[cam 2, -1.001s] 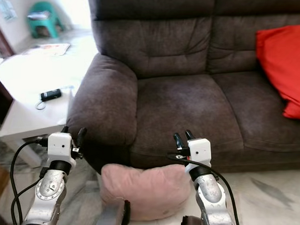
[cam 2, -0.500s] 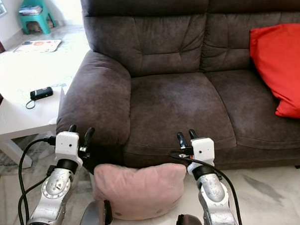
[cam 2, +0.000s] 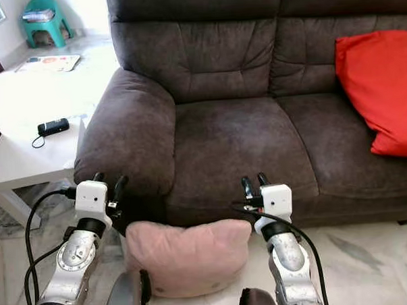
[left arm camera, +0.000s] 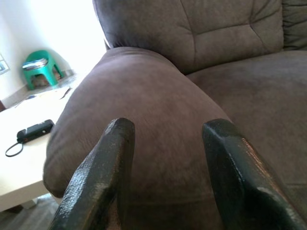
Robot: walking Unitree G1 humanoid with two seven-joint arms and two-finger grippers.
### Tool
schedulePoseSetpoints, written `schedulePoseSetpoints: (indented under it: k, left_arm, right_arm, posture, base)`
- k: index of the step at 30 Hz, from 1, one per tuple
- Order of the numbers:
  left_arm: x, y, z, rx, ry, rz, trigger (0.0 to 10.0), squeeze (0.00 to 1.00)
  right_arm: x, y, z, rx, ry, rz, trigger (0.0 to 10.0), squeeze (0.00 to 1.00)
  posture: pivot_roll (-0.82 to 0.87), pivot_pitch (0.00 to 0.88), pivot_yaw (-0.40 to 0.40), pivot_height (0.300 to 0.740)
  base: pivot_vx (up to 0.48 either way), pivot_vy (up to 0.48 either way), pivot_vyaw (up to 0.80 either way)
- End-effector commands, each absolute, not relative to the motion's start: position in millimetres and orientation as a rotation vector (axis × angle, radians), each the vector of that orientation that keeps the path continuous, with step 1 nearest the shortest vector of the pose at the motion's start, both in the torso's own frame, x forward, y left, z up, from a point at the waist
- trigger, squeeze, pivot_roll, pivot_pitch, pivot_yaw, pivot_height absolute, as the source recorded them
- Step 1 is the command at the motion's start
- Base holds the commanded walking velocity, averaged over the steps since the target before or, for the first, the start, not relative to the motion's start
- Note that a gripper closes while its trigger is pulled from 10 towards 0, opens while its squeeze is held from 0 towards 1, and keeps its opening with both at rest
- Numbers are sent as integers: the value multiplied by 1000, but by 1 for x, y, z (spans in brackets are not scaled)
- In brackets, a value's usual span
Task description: Move the pillow to the sofa from floor
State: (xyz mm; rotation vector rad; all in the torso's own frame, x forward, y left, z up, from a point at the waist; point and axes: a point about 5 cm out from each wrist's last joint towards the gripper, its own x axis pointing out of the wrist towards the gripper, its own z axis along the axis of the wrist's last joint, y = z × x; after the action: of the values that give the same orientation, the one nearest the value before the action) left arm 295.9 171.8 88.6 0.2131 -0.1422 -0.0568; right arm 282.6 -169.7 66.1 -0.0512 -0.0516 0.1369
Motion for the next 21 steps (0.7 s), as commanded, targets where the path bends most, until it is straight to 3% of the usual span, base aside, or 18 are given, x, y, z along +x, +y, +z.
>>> schedulePoseSetpoints:
  k: [1, 16, 21]
  left_arm:
    - [296, 175, 88, 205, -136, -47, 10000, 0]
    - [299, 178, 86, 179, -116, -23, 10000, 0]
    - [301, 180, 87, 170, -115, -17, 10000, 0]
  right_arm:
    - [282, -170, 63, -54, -34, 144, 10000, 0]
    - [282, -166, 64, -70, -43, 185, 10000, 0]
    - [282, -164, 64, -69, -45, 202, 10000, 0]
  posture:
    - [63, 0, -17, 536]
    - [68, 0, -22, 536]
    - [62, 0, -21, 536]
  base:
    - [0, 0, 0]
    - [0, 0, 0]
    - [0, 0, 730]
